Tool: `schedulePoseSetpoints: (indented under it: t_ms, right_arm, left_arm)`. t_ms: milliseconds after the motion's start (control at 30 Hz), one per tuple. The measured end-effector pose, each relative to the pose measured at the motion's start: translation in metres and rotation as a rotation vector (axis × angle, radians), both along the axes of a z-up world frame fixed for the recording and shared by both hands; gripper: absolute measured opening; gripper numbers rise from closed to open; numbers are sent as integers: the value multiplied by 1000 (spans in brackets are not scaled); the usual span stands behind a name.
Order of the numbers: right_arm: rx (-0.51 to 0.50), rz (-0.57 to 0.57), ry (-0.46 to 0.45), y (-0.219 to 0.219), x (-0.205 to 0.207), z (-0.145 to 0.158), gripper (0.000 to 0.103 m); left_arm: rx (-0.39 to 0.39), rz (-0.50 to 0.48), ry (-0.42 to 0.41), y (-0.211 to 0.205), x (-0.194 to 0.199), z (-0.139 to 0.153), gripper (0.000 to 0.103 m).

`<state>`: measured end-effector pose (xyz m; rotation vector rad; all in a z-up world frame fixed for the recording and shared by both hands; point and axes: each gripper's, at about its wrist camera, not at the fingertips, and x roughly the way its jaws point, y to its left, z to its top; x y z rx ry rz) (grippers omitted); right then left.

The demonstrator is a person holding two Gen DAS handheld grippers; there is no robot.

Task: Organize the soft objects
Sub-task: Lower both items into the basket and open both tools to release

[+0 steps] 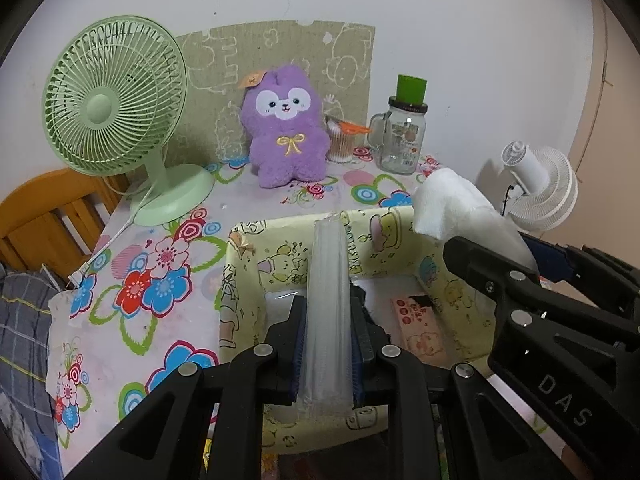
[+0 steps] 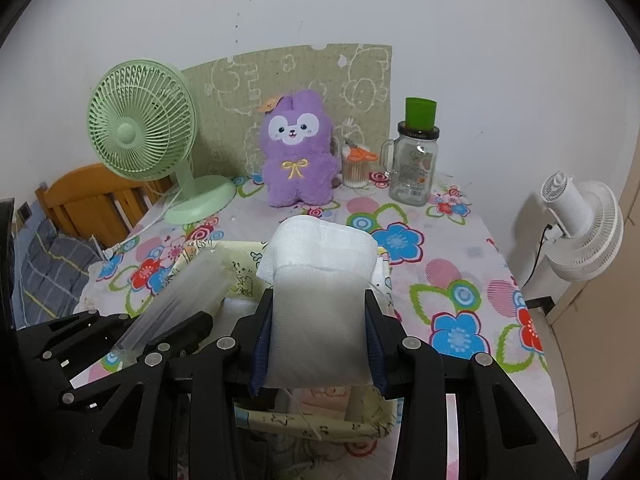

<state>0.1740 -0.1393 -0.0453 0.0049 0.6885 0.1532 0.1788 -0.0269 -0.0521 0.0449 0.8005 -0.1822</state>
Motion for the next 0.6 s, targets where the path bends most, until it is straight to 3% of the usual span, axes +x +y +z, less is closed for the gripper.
schedulePoseSetpoints:
  t_ms: [100, 167, 367, 467, 600]
  right_arm:
    - [5, 10, 11, 1, 6, -4, 44]
    - [9, 15, 24, 2, 10, -8, 44]
    - [20, 31, 50, 6, 18, -15, 44]
    - [27, 45, 58, 10, 20, -18, 44]
    - [41, 44, 75, 12, 22, -22, 48]
  left_arm:
    - [5, 3, 11, 0, 3, -4, 21]
    - [10, 10, 9, 1, 4, -5, 37]
    - [26, 16, 15, 0, 6, -11, 58]
    - [30, 25, 8, 1, 5, -10, 66]
    - [31, 23, 10, 3, 3, -8, 68]
